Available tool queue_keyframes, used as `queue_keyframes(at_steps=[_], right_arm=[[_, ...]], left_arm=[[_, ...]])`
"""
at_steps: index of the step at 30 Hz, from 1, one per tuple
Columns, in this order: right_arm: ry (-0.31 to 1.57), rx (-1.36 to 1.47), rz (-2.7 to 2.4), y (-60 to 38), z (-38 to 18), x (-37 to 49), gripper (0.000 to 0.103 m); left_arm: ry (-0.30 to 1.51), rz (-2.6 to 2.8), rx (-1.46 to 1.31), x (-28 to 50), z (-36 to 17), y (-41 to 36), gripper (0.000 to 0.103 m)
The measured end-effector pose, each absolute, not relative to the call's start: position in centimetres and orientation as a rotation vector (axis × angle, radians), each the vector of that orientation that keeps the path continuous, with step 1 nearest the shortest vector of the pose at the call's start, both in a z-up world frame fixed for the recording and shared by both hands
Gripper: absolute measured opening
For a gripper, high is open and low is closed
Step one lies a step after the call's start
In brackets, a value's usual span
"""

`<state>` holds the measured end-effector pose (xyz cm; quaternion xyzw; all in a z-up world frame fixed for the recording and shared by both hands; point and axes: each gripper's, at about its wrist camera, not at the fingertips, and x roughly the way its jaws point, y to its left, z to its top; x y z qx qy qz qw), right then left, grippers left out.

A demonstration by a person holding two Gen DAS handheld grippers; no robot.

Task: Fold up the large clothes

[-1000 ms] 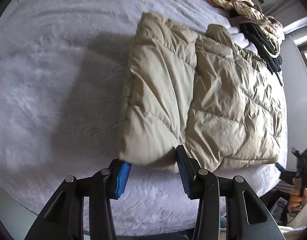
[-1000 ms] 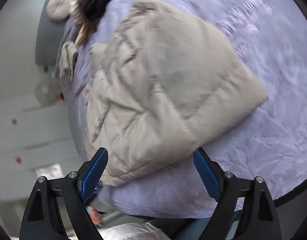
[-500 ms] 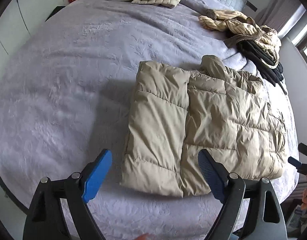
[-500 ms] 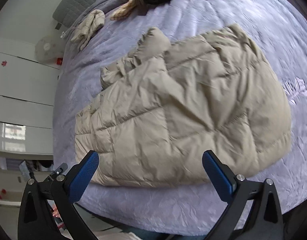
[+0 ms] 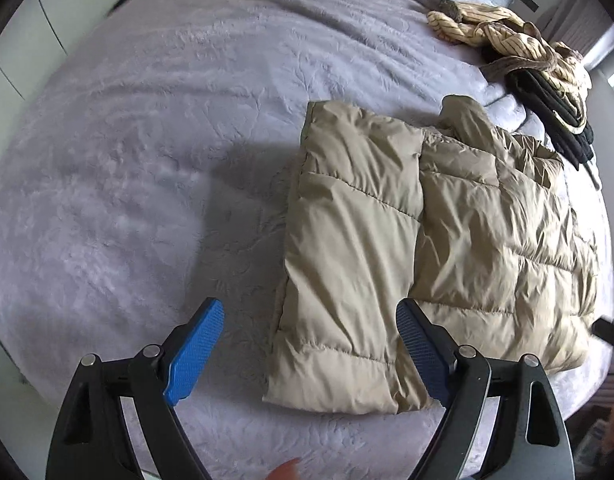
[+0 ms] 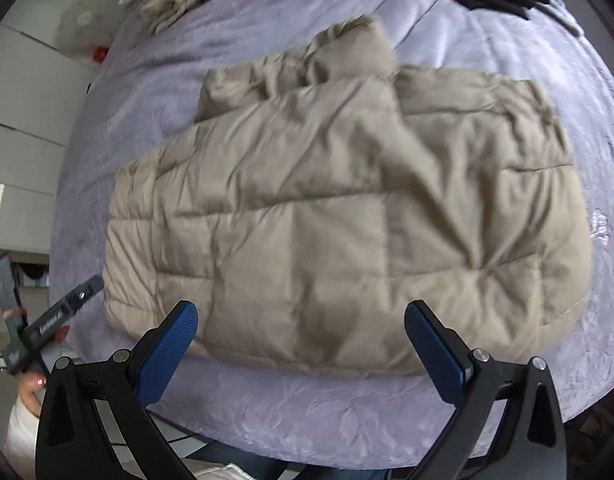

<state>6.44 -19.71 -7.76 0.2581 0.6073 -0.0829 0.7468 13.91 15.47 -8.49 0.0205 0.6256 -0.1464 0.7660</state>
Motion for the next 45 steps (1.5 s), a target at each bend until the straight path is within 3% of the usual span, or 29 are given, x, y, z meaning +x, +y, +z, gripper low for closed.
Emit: queue_keyframes(at_steps=[24, 39, 40, 41, 42, 43, 45], right_arm=[[1.35, 0.629, -0.176, -15.4, -9.9, 7.2, 0.103], [1.349, 0.666, -0.174, -15.0, -10.5, 6.8, 0.103], [1.342, 0.656, -0.186, -15.3, -10.2, 6.8, 0.103], [1.334, 0.646, -0.194, -15.5, -10.0, 6.8, 0.103], [1.328, 0.642, -0.199, -15.8, -9.8, 6.8, 0.103], [1.319, 0.638, -0.207, -16.1, -9.5, 6.9, 0.103], [1.302, 0.635, -0.224, -16.8, -9.2, 6.9, 0.103]], left_arm=[[1.564, -0.765, -0.218, 21.4, -16.7, 16.6, 0.089], [1.642, -0.968, -0.131, 22.6, -21.0, 11.3, 0.089], [1.644, -0.981, -0.124, 22.5, -21.1, 11.0, 0.082], [1.643, -1.0, -0.121, 22.4, -21.1, 10.6, 0.068], [1.664, -1.046, -0.157, 22.3, -21.1, 10.3, 0.04], [1.682, -1.067, -0.2, 22.3, -20.9, 10.1, 0.031], [1.651, -1.083, -0.176, 21.9, -19.8, 9.8, 0.024]])
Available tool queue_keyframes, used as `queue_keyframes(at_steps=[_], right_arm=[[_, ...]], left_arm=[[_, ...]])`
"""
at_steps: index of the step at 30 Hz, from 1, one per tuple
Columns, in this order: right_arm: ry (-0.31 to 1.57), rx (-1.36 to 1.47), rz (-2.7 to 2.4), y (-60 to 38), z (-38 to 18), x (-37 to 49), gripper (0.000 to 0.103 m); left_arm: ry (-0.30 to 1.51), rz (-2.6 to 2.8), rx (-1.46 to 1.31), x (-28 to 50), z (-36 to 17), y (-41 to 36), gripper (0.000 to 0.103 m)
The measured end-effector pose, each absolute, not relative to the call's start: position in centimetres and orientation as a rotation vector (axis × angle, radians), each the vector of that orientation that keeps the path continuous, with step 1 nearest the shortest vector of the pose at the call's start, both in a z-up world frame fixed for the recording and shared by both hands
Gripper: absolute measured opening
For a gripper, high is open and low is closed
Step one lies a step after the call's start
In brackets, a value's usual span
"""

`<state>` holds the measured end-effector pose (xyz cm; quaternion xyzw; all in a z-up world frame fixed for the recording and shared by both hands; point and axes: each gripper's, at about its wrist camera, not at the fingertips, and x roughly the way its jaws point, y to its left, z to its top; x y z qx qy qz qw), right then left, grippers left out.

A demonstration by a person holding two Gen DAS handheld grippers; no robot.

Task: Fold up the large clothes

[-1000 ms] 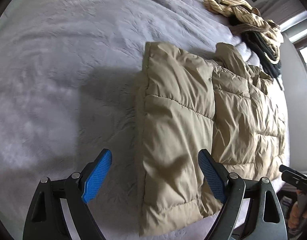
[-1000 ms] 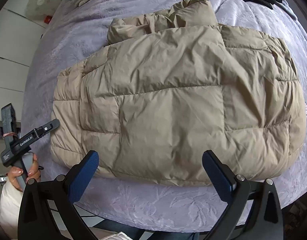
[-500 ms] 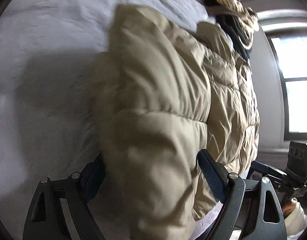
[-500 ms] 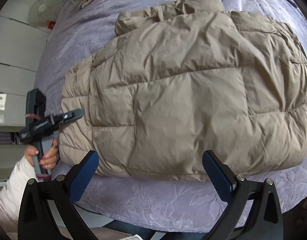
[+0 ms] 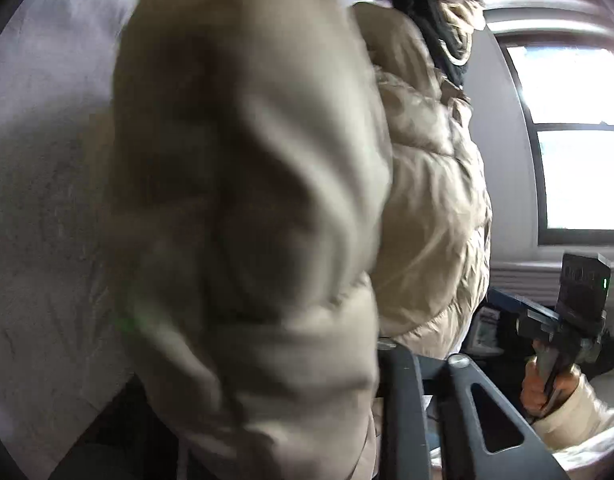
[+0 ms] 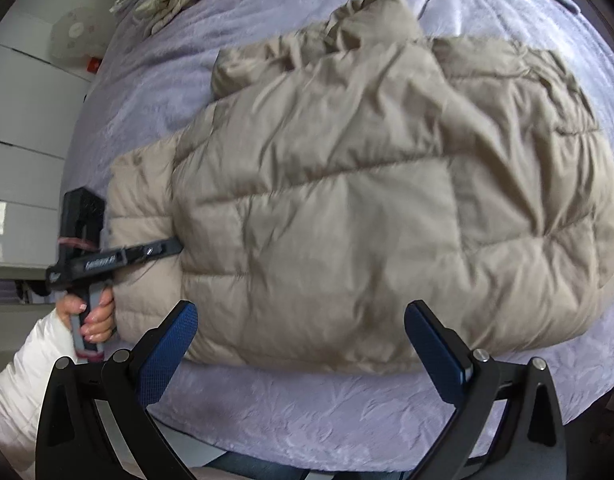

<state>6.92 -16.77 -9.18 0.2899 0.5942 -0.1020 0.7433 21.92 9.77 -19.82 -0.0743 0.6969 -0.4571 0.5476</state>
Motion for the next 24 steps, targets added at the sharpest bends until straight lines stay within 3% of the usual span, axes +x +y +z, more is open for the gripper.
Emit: queue_keyframes(at_steps=[1, 3, 4, 5, 6, 14, 21, 24], right_arm=[[1.29, 0.635, -0.233, -17.2, -9.0, 7.0, 0.101], [1.268, 0.637, -0.244, -18.0, -8.9, 7.0, 0.087], [1.257, 0.635, -0.256, -18.5, -8.9, 6.9, 0.061], [1.256, 0.629, -0.27, -18.9, -9.0, 6.9, 0.023], [1.255, 0.625, -0.282, -19.4, -9.2, 6.8, 0.009], [1.128, 0.677, -0.176, -23.1, -10.6, 6.0, 0.007], [1.12, 0.759, -0.057, -23.7, -15.6, 9.3, 0.007], [1.146, 0.787, -0.032, -24.0, -17.8, 10.4, 0.002]], left_arm=[[1.642, -1.088, -0.171, 21.7, -19.3, 9.7, 0.022], [1.62, -1.107, -0.189, 21.4, -17.8, 9.6, 0.022], [1.613, -1.111, -0.204, 21.2, -17.2, 9.5, 0.022], [1.606, -1.114, -0.222, 21.1, -16.5, 9.5, 0.022], [1.597, -1.118, -0.242, 20.8, -15.6, 9.4, 0.022], [1.562, -1.13, -0.235, 18.3, -9.9, 6.7, 0.022], [1.542, -1.152, -0.187, 15.9, -5.0, 2.3, 0.022], [1.528, -1.164, -0.113, 14.4, -3.6, -1.2, 0.022]])
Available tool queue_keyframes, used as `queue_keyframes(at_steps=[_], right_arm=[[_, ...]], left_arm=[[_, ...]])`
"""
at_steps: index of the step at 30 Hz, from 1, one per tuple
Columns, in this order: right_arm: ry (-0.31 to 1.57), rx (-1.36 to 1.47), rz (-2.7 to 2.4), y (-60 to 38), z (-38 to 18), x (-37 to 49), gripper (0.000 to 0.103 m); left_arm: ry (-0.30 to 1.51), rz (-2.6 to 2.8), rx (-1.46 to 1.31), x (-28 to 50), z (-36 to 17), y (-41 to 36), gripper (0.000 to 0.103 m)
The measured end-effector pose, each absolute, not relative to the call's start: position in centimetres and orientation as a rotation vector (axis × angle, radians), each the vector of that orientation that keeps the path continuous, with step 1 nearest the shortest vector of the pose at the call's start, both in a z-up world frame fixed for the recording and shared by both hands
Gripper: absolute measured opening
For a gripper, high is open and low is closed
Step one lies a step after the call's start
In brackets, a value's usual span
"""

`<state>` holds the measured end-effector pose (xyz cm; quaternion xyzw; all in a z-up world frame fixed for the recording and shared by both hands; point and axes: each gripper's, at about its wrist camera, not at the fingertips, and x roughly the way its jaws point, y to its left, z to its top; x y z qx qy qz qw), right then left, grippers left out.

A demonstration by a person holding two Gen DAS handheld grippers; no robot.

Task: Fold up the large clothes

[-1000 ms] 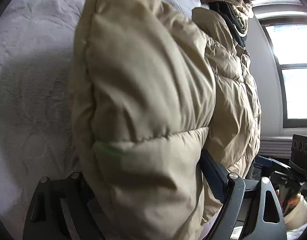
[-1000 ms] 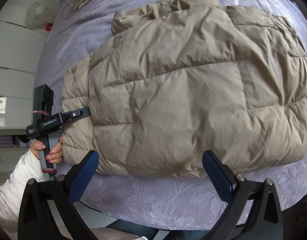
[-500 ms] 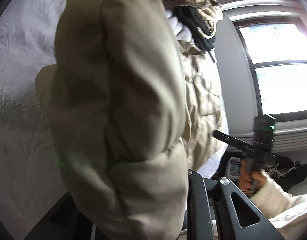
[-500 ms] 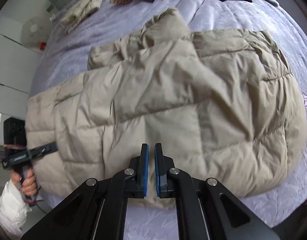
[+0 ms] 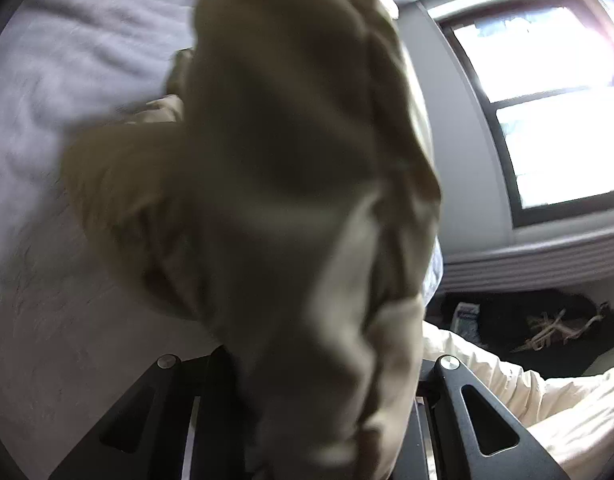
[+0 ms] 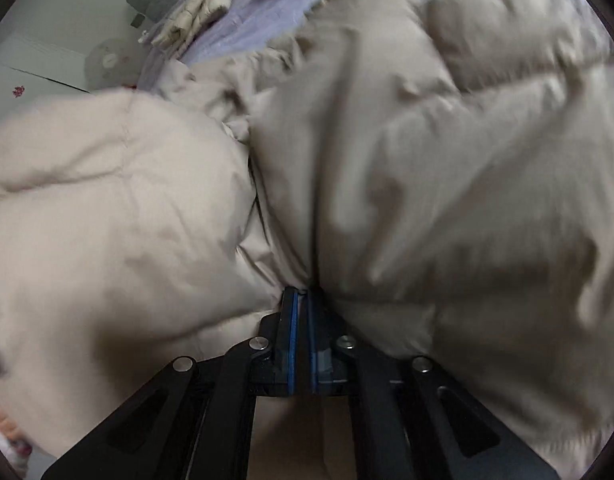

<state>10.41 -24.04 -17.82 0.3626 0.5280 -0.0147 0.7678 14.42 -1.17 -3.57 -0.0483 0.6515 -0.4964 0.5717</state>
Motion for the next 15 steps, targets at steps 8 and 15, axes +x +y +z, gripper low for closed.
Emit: queue_keyframes(at_steps=[8, 15], right_arm=[[1.126, 0.934, 0.061, -25.8, -21.5, 10.4, 0.0], [1.108, 1.01, 0.092, -26.7, -21.8, 9.9, 0.0]], left_arm=[[1.518, -1.156, 0.028, 11.2, -3.3, -9.2, 0.022], [1.499, -1.091, 0.135, 9.8, -2.7, -12.7, 0.022]])
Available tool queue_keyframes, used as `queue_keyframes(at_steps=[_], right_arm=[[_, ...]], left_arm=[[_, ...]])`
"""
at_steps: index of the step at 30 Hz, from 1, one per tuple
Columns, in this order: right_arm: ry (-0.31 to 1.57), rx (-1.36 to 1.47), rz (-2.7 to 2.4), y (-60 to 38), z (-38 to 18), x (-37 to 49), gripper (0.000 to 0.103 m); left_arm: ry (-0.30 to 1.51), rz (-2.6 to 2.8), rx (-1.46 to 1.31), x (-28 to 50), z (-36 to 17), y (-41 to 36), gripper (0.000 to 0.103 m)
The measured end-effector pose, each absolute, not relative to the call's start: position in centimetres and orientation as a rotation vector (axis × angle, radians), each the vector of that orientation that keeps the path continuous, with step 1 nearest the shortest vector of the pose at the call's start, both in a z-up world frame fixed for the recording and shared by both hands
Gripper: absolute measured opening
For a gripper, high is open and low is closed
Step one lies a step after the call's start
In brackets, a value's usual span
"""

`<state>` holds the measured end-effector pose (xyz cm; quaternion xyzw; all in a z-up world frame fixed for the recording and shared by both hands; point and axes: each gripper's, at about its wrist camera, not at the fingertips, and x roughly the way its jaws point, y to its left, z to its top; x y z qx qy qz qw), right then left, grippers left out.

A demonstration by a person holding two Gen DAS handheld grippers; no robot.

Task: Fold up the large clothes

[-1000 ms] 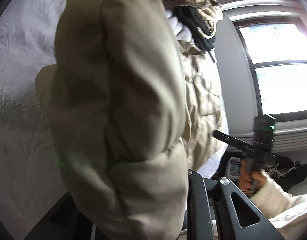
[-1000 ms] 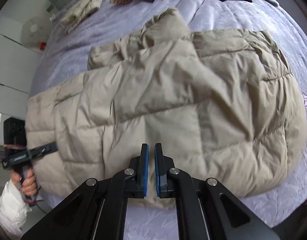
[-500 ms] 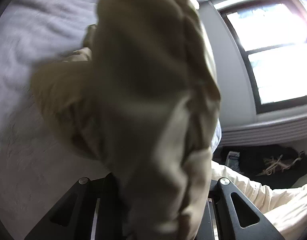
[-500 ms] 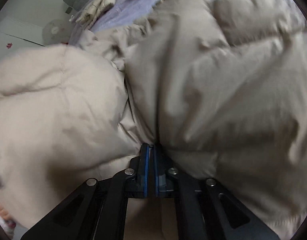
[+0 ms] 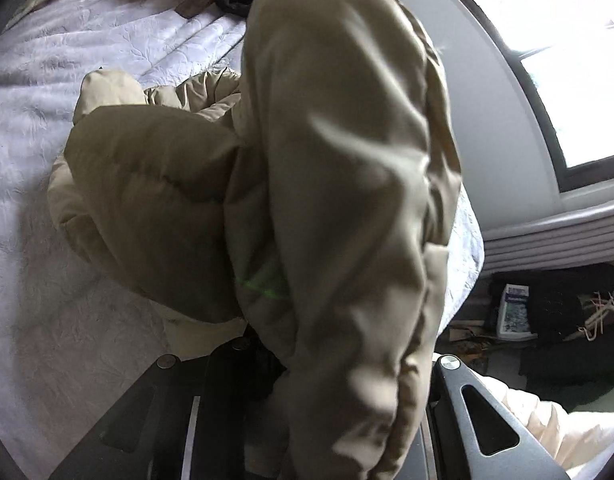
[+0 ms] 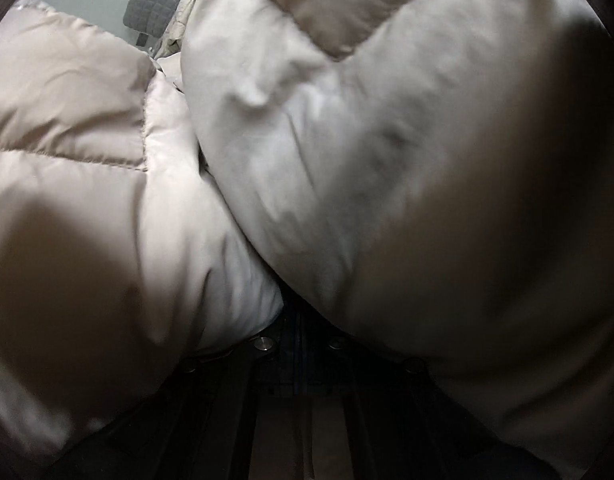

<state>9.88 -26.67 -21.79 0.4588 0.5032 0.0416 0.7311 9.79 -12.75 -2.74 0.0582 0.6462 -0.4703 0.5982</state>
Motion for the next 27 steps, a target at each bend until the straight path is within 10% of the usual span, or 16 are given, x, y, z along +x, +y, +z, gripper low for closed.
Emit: queue_keyframes(at_steps=[13, 18, 27], right_arm=[[1.052, 0.979, -0.107, -31.3, -13.2, -1.0, 0.001], [1.043, 0.981, -0.182, -33.2, -12.8, -5.8, 0.001], [0.967, 1.054, -0.201, -35.2, -13.2, -12.1, 0.001]], left_arm=[[1.508, -1.034, 0.252, 5.5, -1.2, -19.5, 0.025], [1.512, -1.116, 0.299, 3.3, -1.9, -24.3, 0.057], [1.592, -1.19, 0.296, 1.1, -7.3, -32.5, 0.072]])
